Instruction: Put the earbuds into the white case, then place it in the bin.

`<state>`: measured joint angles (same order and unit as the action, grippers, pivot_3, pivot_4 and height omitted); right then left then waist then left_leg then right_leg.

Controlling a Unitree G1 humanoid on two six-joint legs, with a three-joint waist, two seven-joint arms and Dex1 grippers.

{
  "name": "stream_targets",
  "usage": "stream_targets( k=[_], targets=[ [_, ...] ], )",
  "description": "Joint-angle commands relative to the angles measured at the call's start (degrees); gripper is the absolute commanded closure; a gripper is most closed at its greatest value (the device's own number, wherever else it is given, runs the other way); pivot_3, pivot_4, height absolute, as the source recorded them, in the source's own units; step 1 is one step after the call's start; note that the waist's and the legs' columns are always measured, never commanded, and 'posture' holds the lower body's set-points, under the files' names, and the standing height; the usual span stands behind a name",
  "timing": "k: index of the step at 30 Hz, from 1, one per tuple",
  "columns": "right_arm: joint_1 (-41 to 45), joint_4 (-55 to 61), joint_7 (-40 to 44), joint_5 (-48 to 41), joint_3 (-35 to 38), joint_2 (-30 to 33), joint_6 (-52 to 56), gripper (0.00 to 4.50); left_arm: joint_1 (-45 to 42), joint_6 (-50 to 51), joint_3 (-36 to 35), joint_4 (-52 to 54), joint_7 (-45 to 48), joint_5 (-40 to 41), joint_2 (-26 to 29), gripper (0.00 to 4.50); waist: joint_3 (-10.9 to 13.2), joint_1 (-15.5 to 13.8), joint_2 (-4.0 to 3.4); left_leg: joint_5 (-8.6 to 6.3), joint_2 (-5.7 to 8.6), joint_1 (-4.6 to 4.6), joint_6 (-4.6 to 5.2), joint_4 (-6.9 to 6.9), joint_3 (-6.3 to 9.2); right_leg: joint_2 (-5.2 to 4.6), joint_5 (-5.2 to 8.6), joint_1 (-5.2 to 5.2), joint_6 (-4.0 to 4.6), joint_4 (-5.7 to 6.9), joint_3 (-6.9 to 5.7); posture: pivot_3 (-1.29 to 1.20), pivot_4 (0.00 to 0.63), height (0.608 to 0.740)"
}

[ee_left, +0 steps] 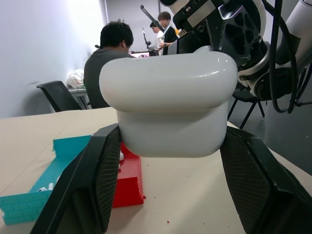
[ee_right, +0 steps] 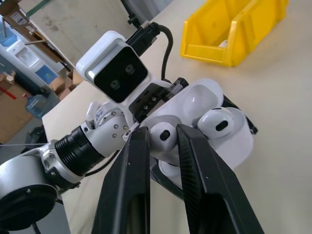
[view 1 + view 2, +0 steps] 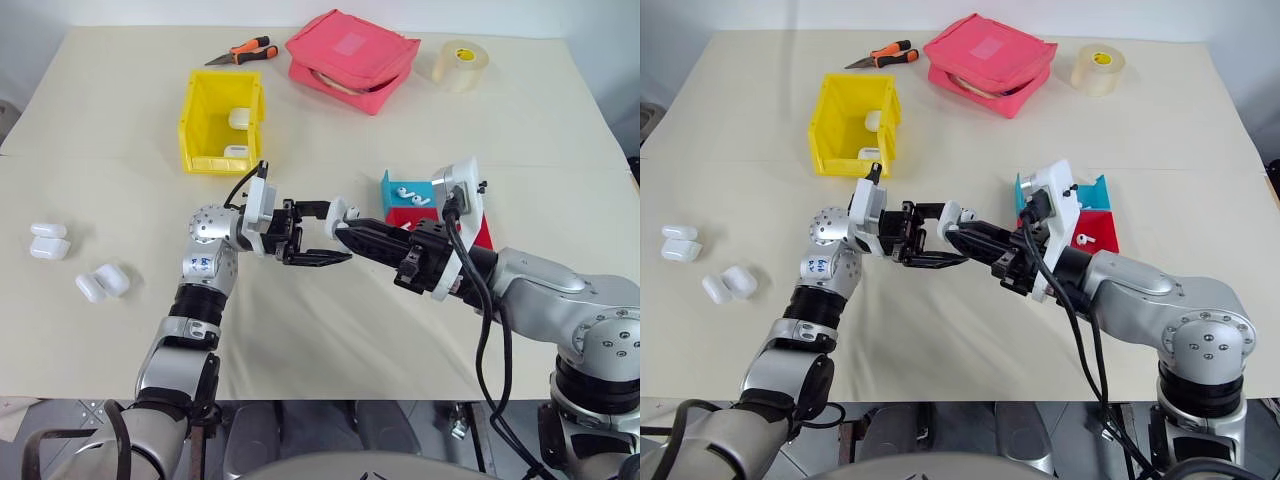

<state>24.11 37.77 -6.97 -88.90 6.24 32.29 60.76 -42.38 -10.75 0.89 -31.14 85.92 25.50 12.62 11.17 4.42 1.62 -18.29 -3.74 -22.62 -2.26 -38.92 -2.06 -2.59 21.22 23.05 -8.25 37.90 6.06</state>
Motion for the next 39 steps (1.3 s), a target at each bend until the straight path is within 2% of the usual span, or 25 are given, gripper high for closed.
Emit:
stream_targets(
  k=[1,18,37,39],
  targets=[
    [-2.1,-1.6,-1.9,4.0,-0.1,3.1,-1.0,4.05,-1.9,-1.7,-4.8,2.0,1.1,5.1,0.5,1.76,0.0,0.0,0.00,0.00,0.00,0.00,0.00,0.00,0.00,0.00,0.00,0.00,0.00,0.00,0.00,0.00,0.150,0.740],
    [-5.4,-0.5,-8.5,5.8,-5.7,2.5,-8.5,4.05,-2.8,-6.2,-6.4,-0.3,0.8,5.1,-1.8,1.76,0.0,-0.8,0.00,0.00,0.00,-0.01,0.01,-0.05,-0.01,0.01,-0.01,0.00,-0.01,0.00,0.00,0.00,0.150,0.740],
    [-0.5,0.3,-5.0,6.3,-7.5,7.4,-7.6,4.05,-3.1,-5.6,-5.4,-1.2,0.6,3.8,-1.5,1.76,0.0,-1.4,0.00,0.00,0.00,-0.01,0.03,-0.09,-0.01,0.00,-0.01,0.00,-0.02,0.01,-0.01,0.00,0.150,0.740],
    [0.1,0.6,-4.6,6.0,-7.7,7.7,-7.7,3.31,-3.0,-5.6,-5.3,-1.2,0.6,3.8,-1.5,1.76,0.0,-1.3,0.00,-0.01,0.01,-0.01,0.04,-0.09,-0.01,0.00,-0.01,0.00,-0.02,0.01,0.00,0.00,0.150,0.740]
  ],
)
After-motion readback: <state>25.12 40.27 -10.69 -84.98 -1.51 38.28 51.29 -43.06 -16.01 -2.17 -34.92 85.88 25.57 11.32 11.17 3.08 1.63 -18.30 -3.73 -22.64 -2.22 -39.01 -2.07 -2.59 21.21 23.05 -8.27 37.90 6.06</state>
